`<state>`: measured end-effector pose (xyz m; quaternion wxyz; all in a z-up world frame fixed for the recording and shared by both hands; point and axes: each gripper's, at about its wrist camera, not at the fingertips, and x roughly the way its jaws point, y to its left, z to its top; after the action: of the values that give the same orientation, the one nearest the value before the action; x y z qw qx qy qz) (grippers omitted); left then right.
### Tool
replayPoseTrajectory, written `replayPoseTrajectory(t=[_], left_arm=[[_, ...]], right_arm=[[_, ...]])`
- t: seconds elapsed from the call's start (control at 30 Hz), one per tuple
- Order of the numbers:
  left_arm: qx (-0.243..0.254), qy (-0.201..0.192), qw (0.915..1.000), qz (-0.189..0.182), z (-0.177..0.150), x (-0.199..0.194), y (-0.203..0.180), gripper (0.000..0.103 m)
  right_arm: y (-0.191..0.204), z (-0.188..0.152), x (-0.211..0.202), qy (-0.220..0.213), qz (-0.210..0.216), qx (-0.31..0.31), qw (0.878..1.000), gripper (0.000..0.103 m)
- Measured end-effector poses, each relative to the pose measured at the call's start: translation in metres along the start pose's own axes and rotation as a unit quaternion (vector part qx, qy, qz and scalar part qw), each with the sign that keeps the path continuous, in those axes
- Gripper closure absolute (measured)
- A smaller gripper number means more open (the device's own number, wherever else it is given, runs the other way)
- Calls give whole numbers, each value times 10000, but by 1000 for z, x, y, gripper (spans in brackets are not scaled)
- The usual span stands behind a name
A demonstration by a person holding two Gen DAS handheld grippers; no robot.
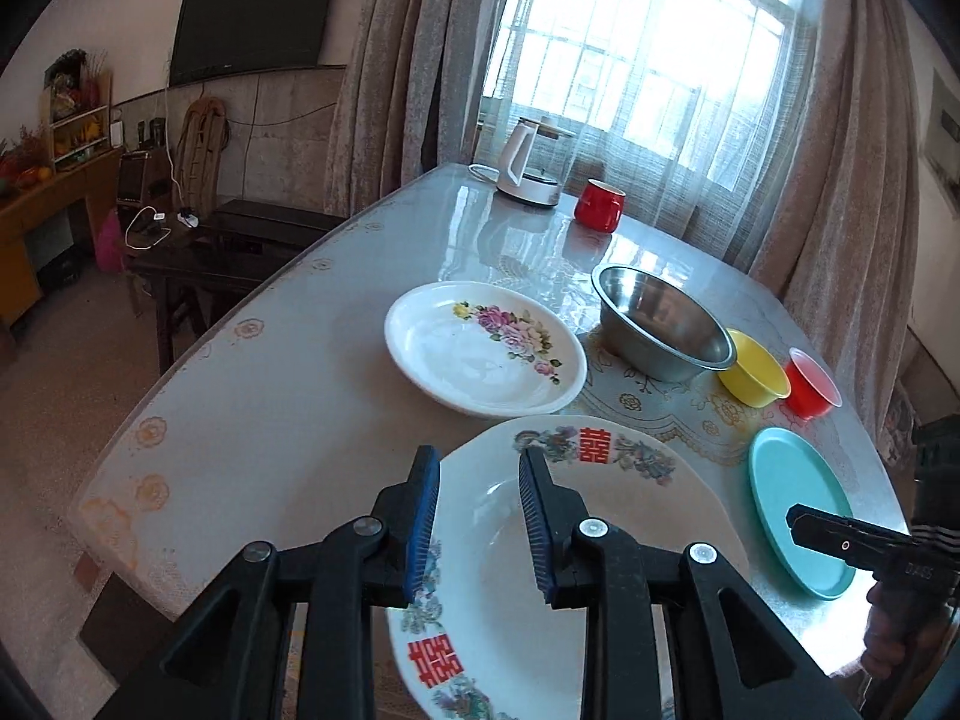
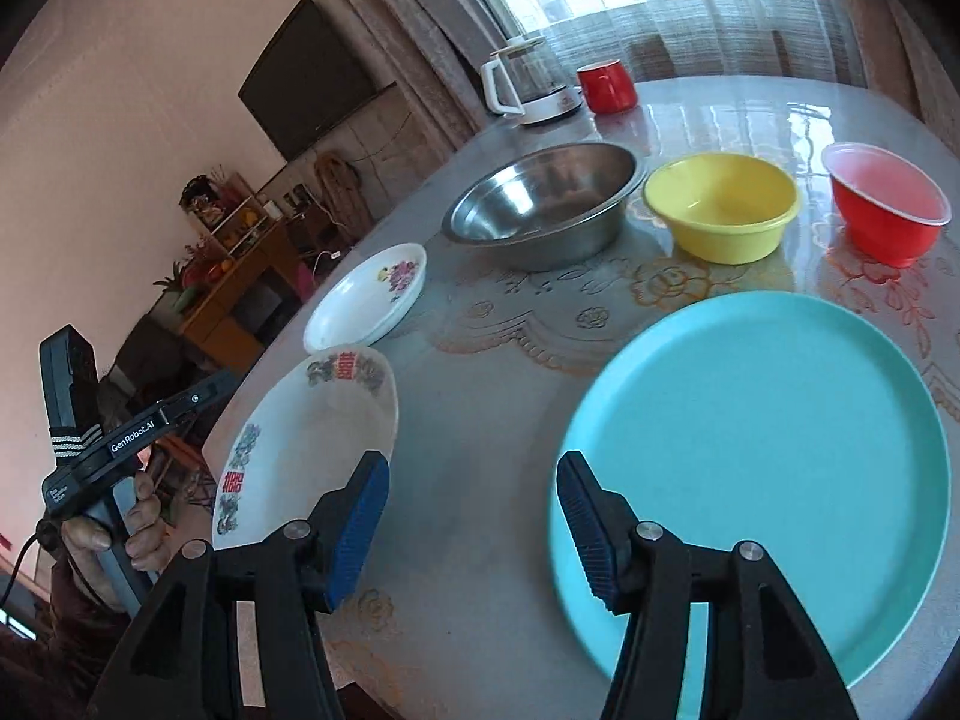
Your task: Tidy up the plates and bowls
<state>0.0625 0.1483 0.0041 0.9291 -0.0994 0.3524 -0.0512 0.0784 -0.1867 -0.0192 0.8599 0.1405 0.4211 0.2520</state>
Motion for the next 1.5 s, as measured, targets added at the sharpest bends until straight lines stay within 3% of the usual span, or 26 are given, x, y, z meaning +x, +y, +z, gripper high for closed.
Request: replayPoseTrajectory(t=[0.17,0.23,0.3,0.53,0.63,0.67,0.73,0.83,1.0,1.1,1.33,1.5], left_arm=[[-449,155,9989,-64,-13,0,37,74],[-547,181,9982,-163,-20,-1,45,63],[-621,266,9971,-340,-24,2,48,63],[-733,616,9925,-755,-43,26,43,65],[-660,635,9920,-871,-48,29,31,73],[-573,602,9939,-727,-49,28,25,74],[-369,570,9965,-487,-48,28,17,74],[-433,577,9957,-578,-47,25,15,74],[-117,582,9970,-502,-49,27,-1,74],[134,620,9970,-451,-55,30,-17,74],[504,514,9957,-580,-54,28,-44,74],[755,380,9936,-751,-46,28,-68,74]], right_arm=[[25,-2,46,425,295,-34,9987,44],[30,-3,57,533,422,-28,9977,44],[33,-3,63,603,373,-55,9975,44],[42,-11,75,746,399,-212,9962,61],[45,-14,78,714,356,-339,9962,71],[48,-15,79,734,367,-378,9959,72],[54,-17,77,682,108,-634,9956,72],[57,-20,71,608,-85,-817,9948,72],[58,-20,50,338,-242,-1038,9937,72],[53,-23,48,273,-659,-1206,9901,72],[34,-24,23,13,-665,-902,9937,72],[27,-23,3,-240,-895,-849,9921,72]])
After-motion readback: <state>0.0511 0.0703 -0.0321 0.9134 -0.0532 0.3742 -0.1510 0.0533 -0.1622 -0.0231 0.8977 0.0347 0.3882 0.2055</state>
